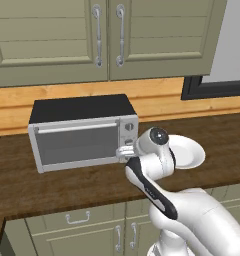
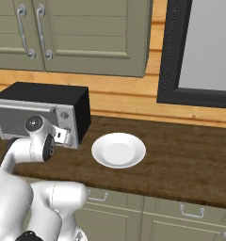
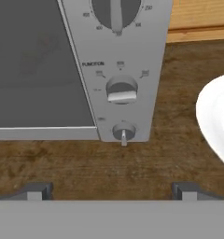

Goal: Pick up the kebab skewer and baguette bread, and place them inside the toaster oven. Close the toaster oven door and start by setting the timer.

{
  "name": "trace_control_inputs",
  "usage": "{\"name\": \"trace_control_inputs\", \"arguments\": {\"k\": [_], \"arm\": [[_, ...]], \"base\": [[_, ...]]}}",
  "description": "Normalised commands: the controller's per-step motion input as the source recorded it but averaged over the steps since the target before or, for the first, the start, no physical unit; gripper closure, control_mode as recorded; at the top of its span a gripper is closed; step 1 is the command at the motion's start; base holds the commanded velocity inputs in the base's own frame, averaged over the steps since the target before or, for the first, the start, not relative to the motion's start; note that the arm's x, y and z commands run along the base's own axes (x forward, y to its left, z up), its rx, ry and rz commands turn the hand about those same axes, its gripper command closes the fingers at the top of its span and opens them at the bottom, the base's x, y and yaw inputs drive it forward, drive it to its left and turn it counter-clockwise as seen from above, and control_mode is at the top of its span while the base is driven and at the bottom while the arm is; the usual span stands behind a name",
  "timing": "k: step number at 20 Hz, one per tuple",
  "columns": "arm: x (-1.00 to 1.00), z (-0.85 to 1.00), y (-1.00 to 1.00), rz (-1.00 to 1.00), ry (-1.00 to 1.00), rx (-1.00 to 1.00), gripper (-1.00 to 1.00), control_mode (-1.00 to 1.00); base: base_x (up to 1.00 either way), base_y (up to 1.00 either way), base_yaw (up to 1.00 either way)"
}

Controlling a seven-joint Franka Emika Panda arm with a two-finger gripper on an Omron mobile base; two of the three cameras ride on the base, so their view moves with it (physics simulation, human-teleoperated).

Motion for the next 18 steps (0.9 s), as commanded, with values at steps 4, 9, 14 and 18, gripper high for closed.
{"name": "trace_control_inputs", "arguments": {"k": [4,9,14,18], "arm": [[-0.31,-0.6,-0.43,0.0,-0.1,0.05,-1.0,-1.0],[-0.21,-0.6,-0.18,0.0,-0.1,0.08,-1.0,-1.0],[-0.06,-0.75,0.0,0.0,-0.12,0.07,-1.0,-1.0],[-0.06,-0.68,-0.1,0.0,-0.08,0.03,-1.0,-1.0]], "base": [[0.0,0.0,0.0],[0.0,0.0,0.0],[0.0,0.0,0.0],[0.0,0.0,0.0]]}}
